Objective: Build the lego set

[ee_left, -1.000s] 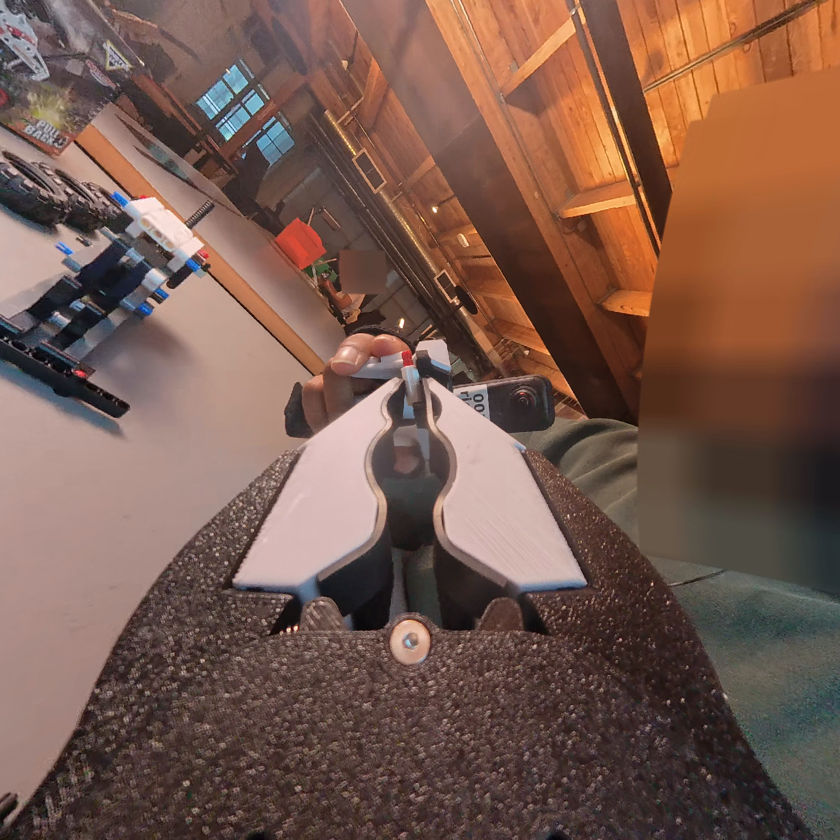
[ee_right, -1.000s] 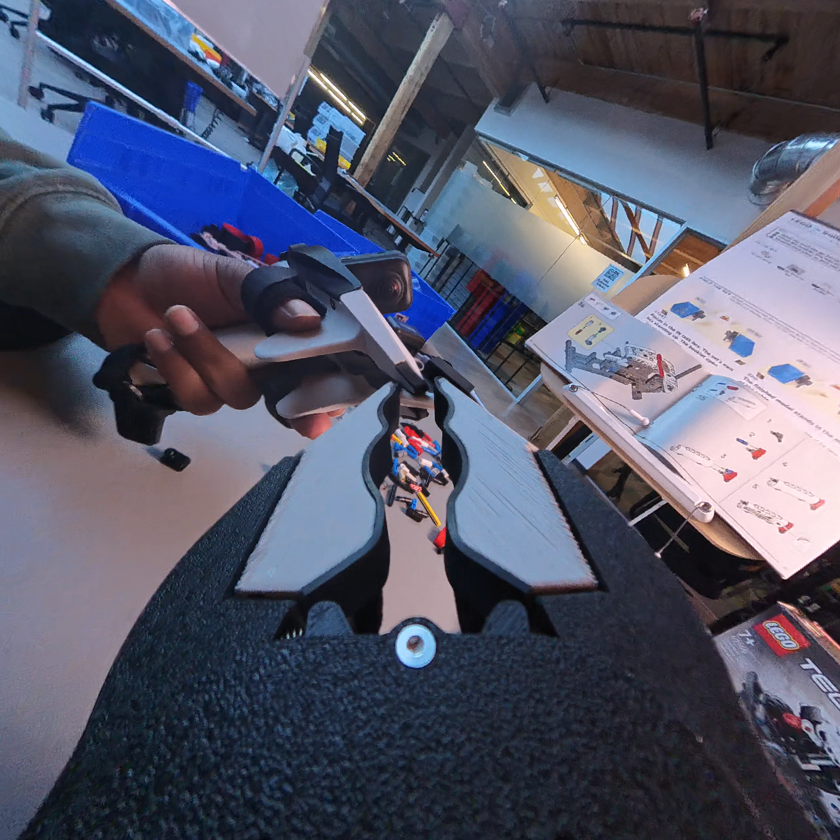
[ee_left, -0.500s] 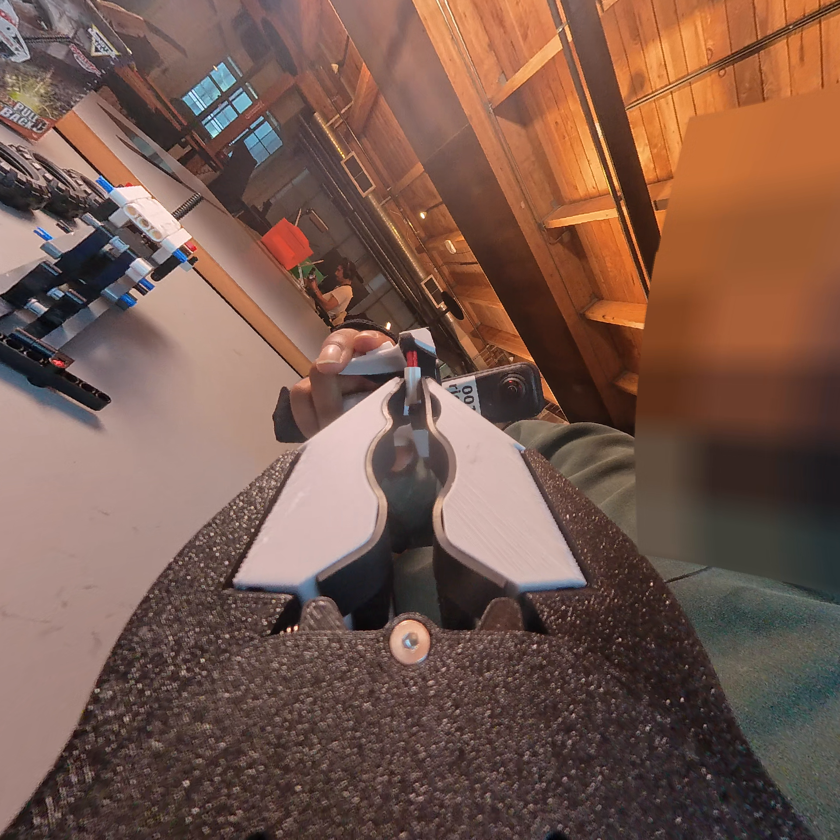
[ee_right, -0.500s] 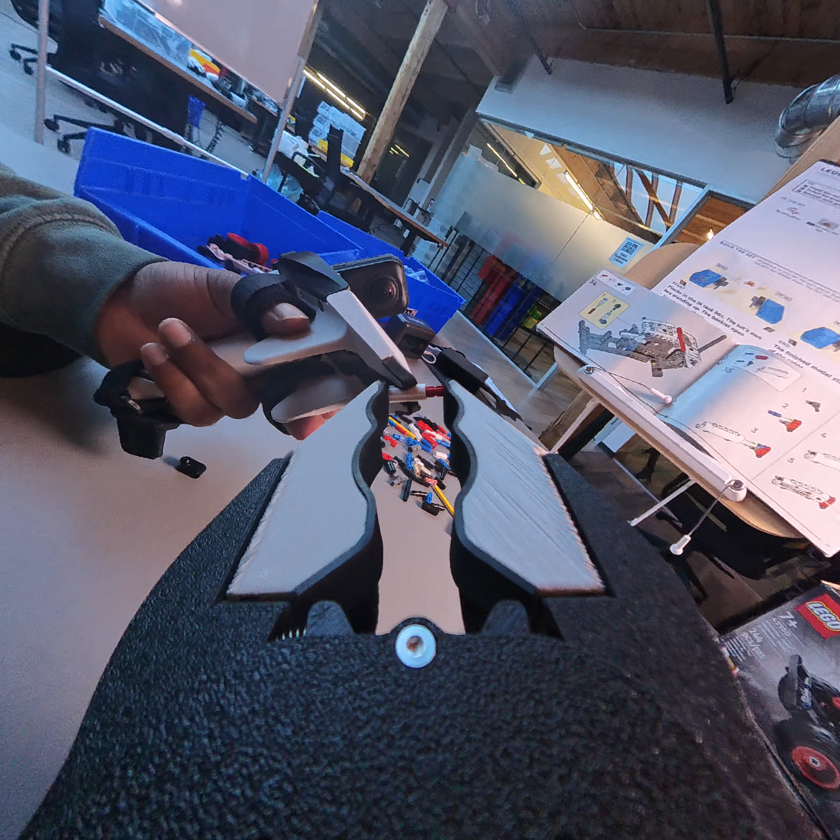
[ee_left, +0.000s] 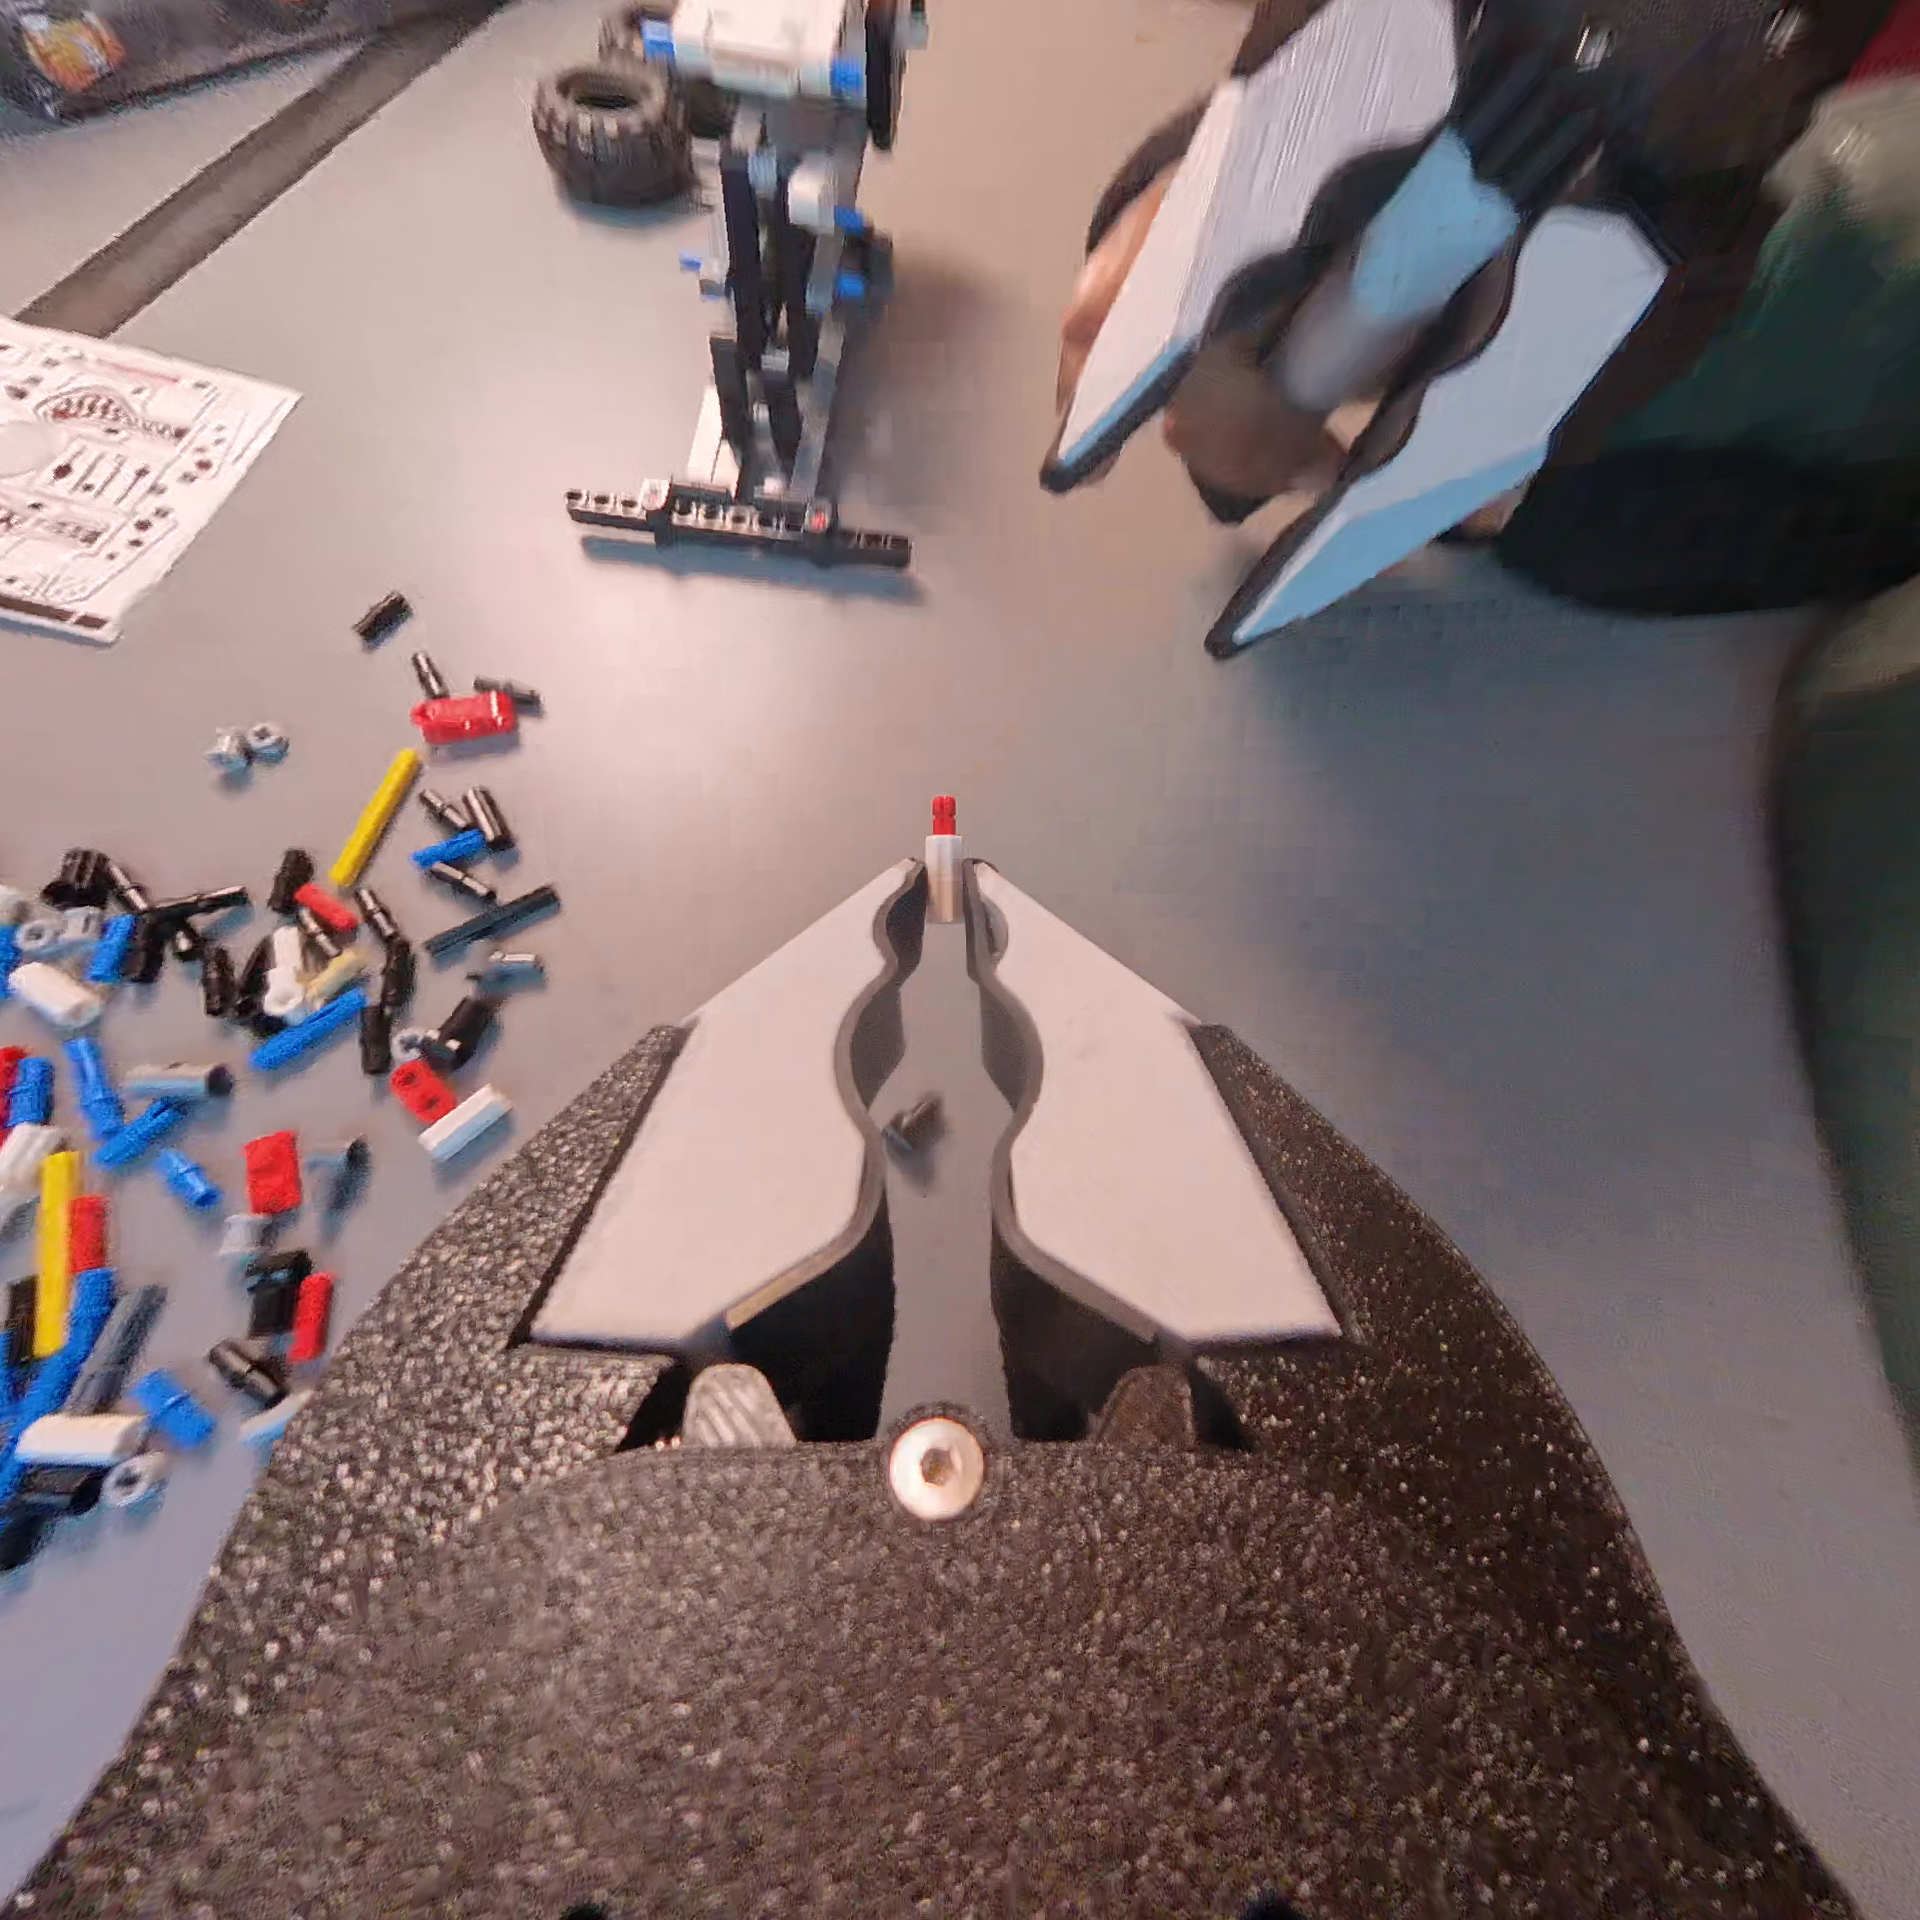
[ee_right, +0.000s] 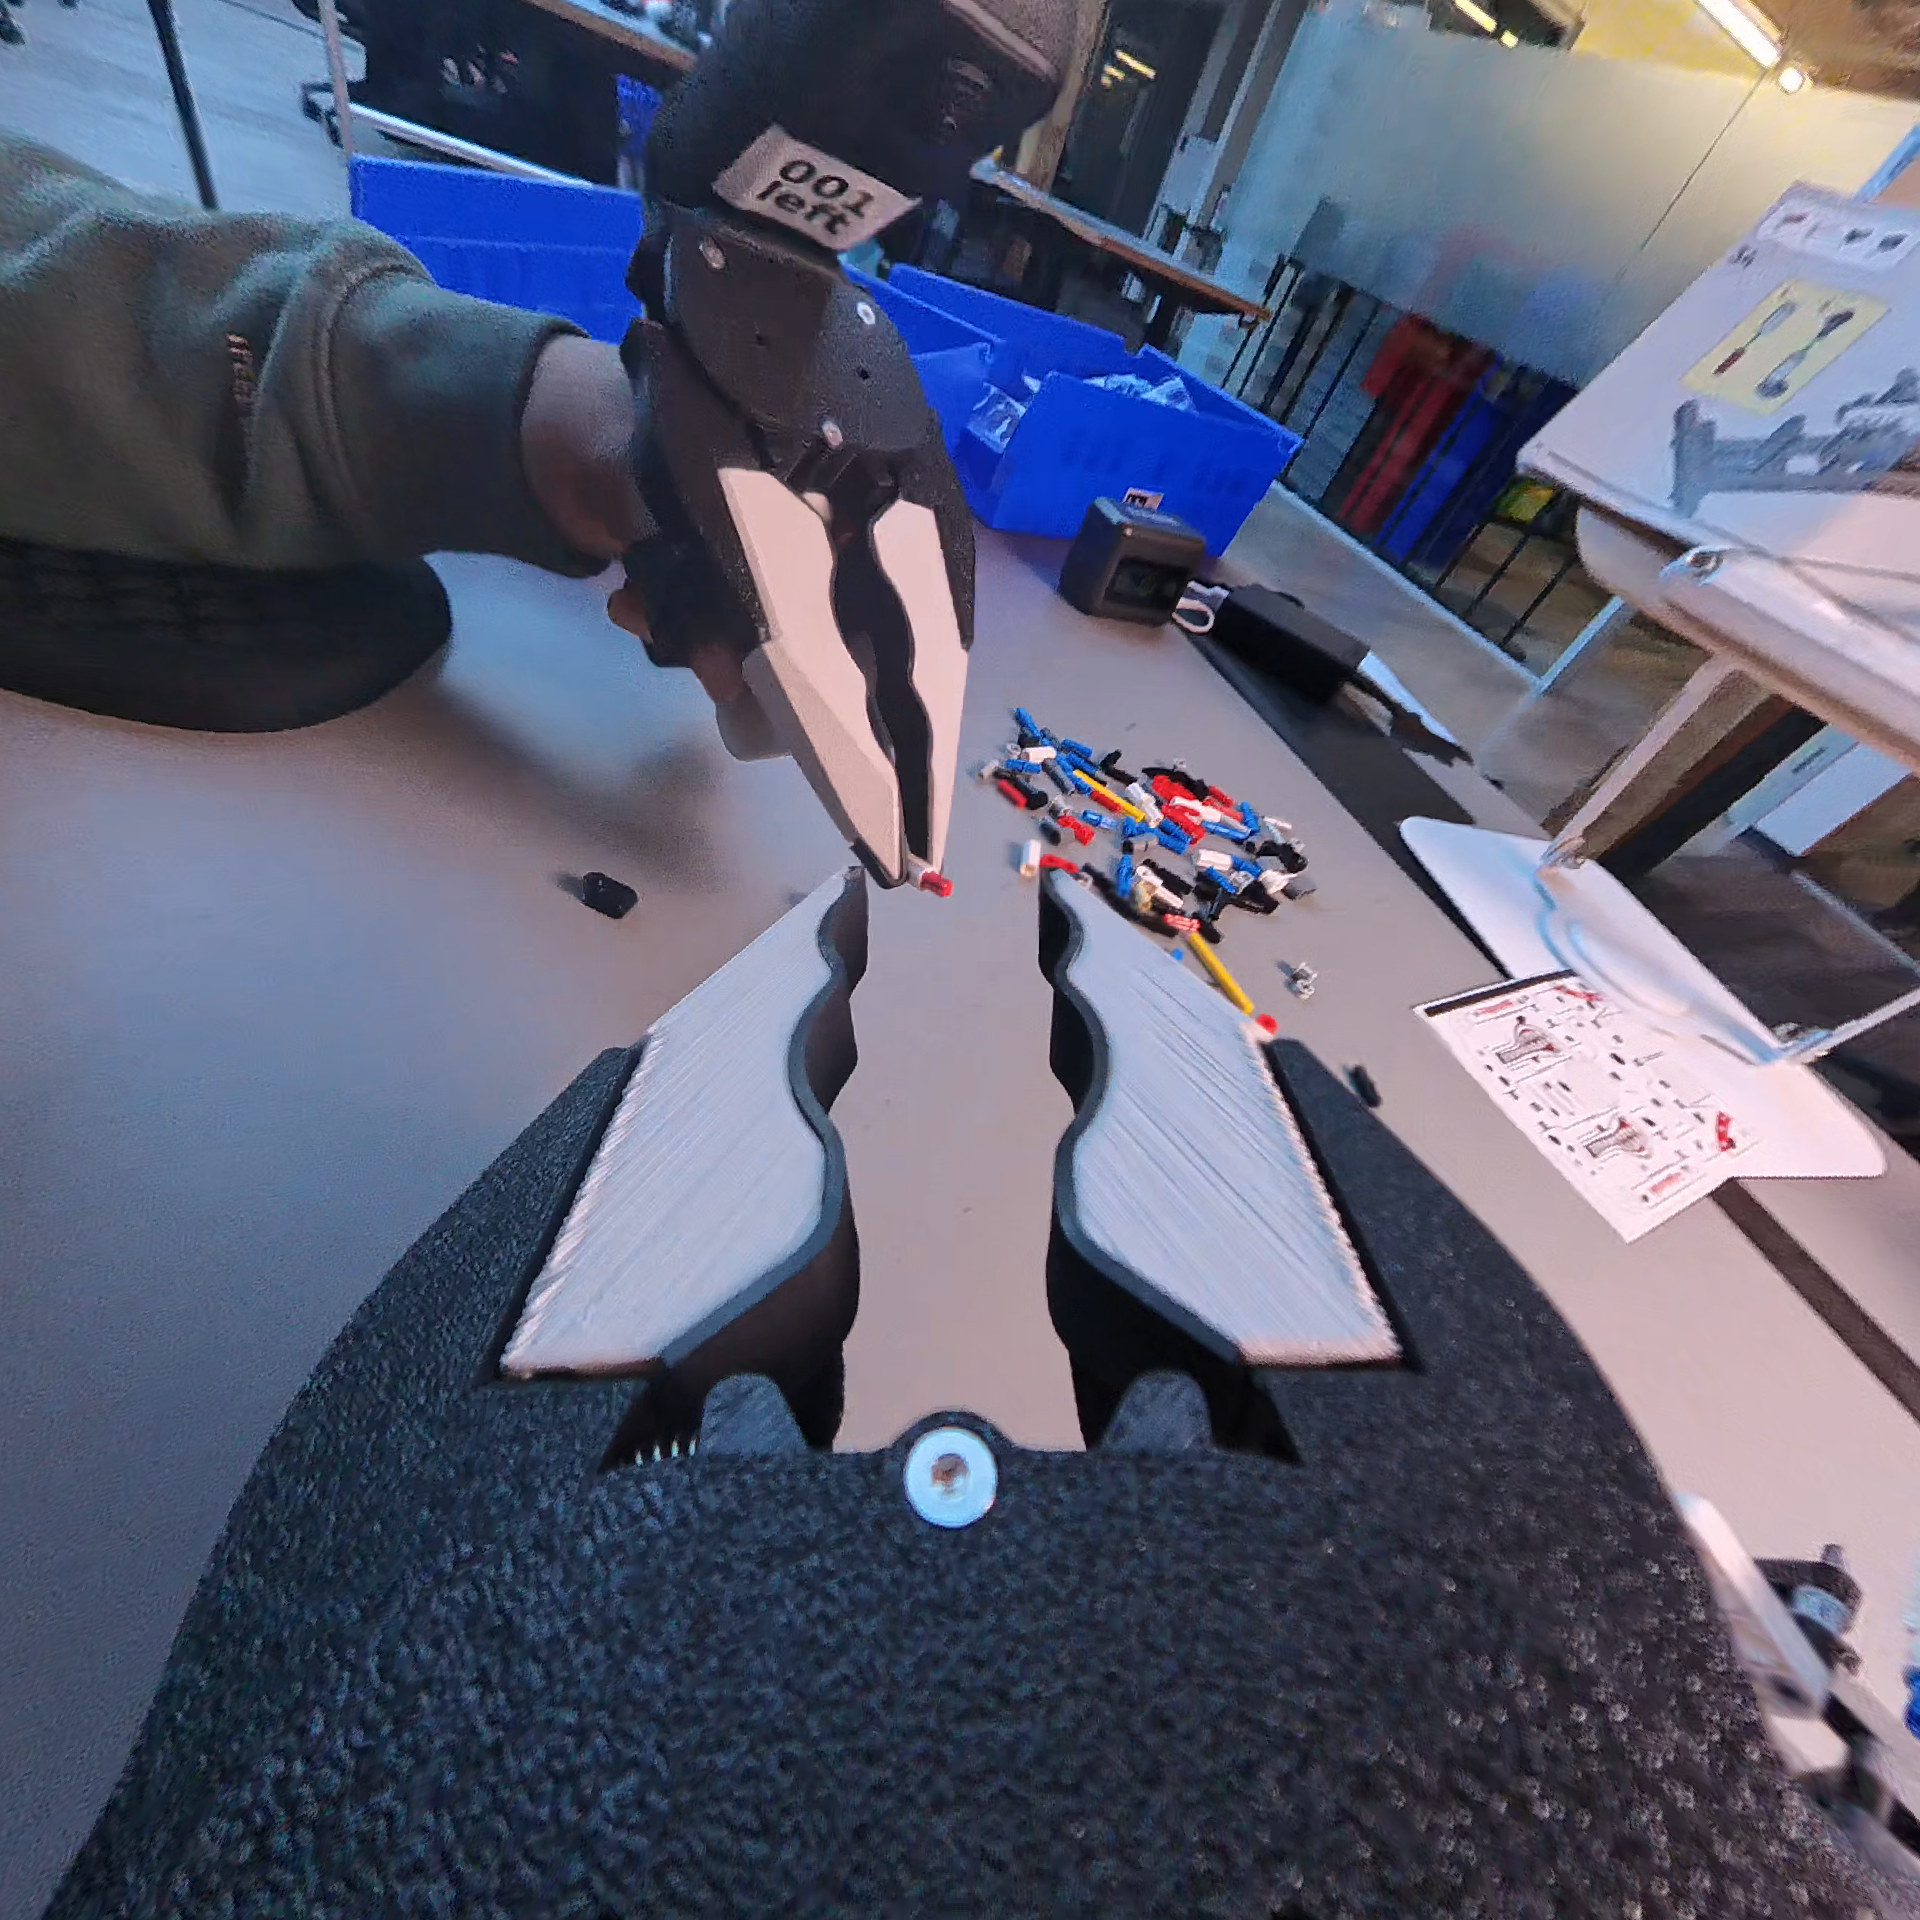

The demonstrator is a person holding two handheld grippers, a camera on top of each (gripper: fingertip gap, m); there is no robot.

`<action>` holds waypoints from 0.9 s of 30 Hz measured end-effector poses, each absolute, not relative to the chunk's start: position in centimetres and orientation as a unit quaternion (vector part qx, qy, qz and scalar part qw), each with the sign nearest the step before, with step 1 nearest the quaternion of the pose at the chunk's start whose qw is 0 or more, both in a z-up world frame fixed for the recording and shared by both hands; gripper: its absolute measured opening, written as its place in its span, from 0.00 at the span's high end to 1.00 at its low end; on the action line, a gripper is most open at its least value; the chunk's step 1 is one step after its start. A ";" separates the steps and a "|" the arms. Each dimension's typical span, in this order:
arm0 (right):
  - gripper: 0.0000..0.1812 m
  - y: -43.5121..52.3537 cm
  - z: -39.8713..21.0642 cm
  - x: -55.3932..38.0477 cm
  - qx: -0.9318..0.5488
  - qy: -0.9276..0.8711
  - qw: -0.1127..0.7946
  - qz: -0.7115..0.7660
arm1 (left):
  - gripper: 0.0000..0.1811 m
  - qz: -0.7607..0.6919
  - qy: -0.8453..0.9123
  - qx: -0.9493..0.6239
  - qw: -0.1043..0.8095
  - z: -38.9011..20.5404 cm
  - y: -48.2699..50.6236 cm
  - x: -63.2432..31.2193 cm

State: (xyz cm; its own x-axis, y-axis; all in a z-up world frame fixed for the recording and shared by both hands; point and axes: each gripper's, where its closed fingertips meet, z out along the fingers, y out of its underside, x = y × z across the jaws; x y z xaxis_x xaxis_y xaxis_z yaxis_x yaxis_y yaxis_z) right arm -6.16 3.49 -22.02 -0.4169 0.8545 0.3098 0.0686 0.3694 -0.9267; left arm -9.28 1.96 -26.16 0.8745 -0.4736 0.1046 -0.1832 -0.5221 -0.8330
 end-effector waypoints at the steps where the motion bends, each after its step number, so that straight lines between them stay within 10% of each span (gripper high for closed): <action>1: 0.84 3.5 -22.3 -6.2 -0.330 -0.709 0.420 0.460 | 0.96 -0.140 0.204 -0.867 0.433 -27.0 1.7 -9.6; 4: 1.00 3.6 -22.6 -6.1 -0.331 -0.711 0.418 0.459 | 0.96 -0.107 0.226 -0.884 0.395 -29.1 1.4 -10.1; 27: 1.00 3.8 -24.8 -6.1 -0.344 -0.740 0.391 0.425 | 0.91 -0.066 0.241 -0.891 0.378 -30.2 1.3 -11.3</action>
